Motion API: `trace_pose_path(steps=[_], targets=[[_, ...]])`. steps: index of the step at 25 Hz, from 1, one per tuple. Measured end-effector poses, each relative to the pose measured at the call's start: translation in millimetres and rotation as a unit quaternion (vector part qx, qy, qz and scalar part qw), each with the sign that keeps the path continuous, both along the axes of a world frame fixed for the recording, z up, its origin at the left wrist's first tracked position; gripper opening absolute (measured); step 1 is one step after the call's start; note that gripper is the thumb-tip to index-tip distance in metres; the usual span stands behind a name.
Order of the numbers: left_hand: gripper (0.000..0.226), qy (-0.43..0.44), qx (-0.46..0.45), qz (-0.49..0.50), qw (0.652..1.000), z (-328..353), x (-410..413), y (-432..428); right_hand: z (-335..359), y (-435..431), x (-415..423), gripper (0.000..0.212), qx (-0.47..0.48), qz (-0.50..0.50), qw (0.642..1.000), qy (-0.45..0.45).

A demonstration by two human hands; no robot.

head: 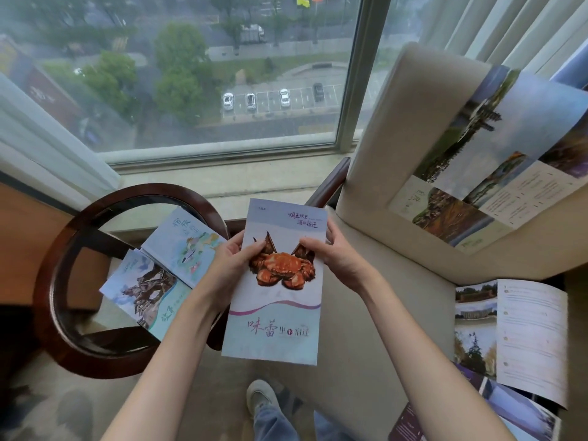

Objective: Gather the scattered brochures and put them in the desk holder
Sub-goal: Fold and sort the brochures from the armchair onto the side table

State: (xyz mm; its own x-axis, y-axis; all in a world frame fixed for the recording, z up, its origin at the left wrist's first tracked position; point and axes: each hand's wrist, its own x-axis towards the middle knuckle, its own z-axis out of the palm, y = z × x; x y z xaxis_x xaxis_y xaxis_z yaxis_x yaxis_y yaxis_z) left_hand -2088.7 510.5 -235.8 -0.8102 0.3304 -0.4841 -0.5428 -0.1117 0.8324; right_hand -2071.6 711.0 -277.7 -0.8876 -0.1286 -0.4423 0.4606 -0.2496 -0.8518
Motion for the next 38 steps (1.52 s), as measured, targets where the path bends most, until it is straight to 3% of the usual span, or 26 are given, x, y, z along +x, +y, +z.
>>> trace_pose_path(steps=[2,5,9,11,15,17,21,23,26,28,31,35,38], targets=[[0.028,-0.033,0.003,-0.034,0.999,1,-4,-5,-1,4,2,0.076,0.006,0.043,0.999,0.016],[0.029,-0.059,-0.013,-0.065,0.996,1,-12,-12,-1,6,-2,0.066,0.087,0.077,0.993,0.017],[0.013,0.039,-0.139,-0.107,0.984,-3,-20,-25,-5,14,-5,0.021,0.154,0.080,0.985,-0.012],[0.005,0.154,-0.270,-0.160,0.937,-11,-24,-28,-7,15,-1,0.020,0.160,0.063,0.985,-0.019],[0.032,0.287,-0.411,-0.190,0.844,-40,-24,-22,-11,19,14,0.026,0.179,0.027,0.983,-0.025],[0.057,0.272,-0.434,-0.213,0.832,-56,-21,-20,-17,26,24,0.031,0.195,0.039,0.979,-0.055],[0.097,0.147,-0.452,-0.265,0.839,-87,-19,-25,-35,39,38,0.055,0.234,0.129,0.953,-0.145],[0.104,0.125,-0.453,-0.286,0.835,-96,-16,-29,-47,41,39,0.044,0.287,0.156,0.932,-0.156],[0.100,0.127,-0.404,-0.294,0.857,-104,-9,-26,-56,37,33,0.020,0.321,0.204,0.913,-0.149],[0.101,0.131,-0.427,-0.316,0.837,-109,-3,-20,-58,32,25,0.005,0.313,0.218,0.915,-0.131],[0.095,0.168,-0.503,-0.294,0.795,-114,7,-14,-54,22,13,0.011,0.270,0.172,0.944,-0.085],[0.063,0.224,-0.489,-0.198,0.819,-100,17,-15,-34,4,-3,0.015,0.383,0.078,0.918,0.061],[0.037,0.273,-0.435,-0.078,0.854,-80,15,-20,-1,-10,-20,0.029,0.380,-0.001,0.901,0.207]])
